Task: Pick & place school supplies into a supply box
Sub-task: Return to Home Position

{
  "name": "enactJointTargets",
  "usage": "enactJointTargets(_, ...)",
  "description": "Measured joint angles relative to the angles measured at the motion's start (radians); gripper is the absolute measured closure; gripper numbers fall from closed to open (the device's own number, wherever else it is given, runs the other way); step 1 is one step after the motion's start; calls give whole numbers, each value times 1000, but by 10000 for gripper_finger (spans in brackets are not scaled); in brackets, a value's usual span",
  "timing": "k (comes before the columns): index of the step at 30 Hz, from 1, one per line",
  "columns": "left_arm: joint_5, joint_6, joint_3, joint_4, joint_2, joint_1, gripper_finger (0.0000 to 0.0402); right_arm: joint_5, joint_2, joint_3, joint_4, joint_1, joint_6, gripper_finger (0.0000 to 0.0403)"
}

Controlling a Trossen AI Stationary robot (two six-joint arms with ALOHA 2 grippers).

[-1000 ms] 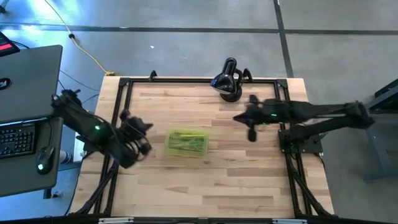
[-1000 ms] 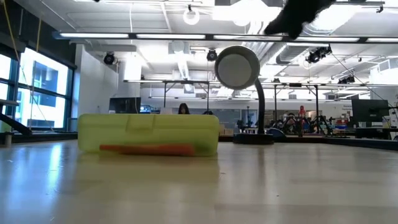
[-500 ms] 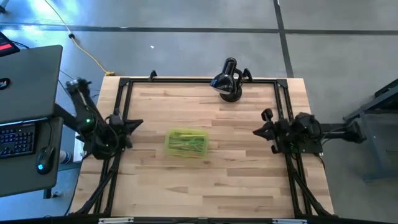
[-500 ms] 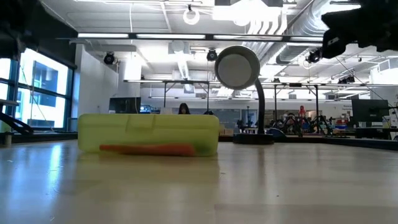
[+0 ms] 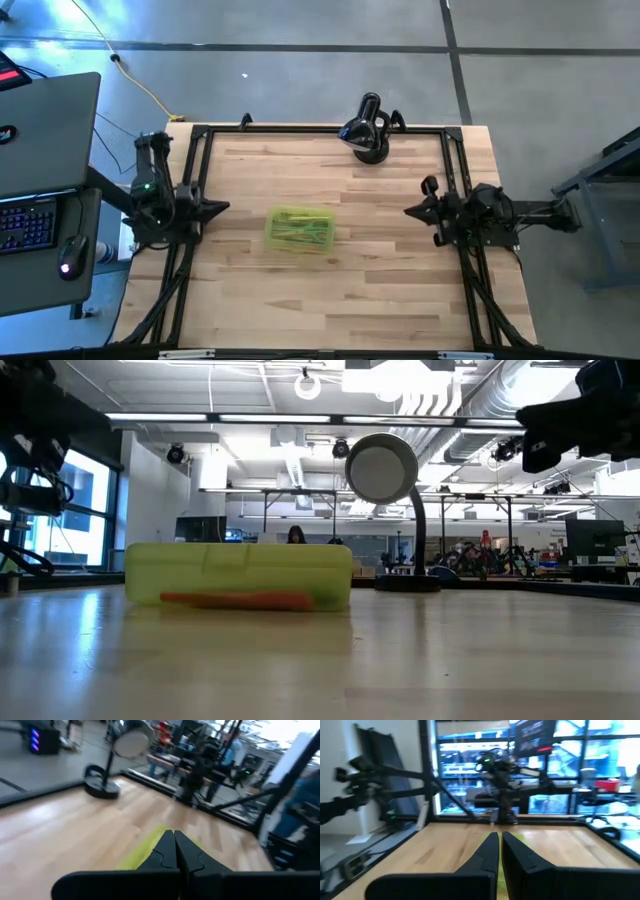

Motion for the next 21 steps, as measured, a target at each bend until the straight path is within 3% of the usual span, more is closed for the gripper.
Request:
enactJointTargets(4,64,34,-20,135,37,-3,385,79,0,0,-6,0,22,403)
enactJointTargets(8,71,177,-96,393,92,-3,385,125,0,0,-4,0,76,403)
enactJointTargets(15,200,587,-168,724,142,-3,385,226,0,0,-5,0,96,403)
enactJointTargets(18,330,838,-168,814,135,-2,385,256,0,0,-5,0,103,403)
enactJointTargets(21,552,1098,-167,882,116,-2,385,251,0,0,-5,0,122,403)
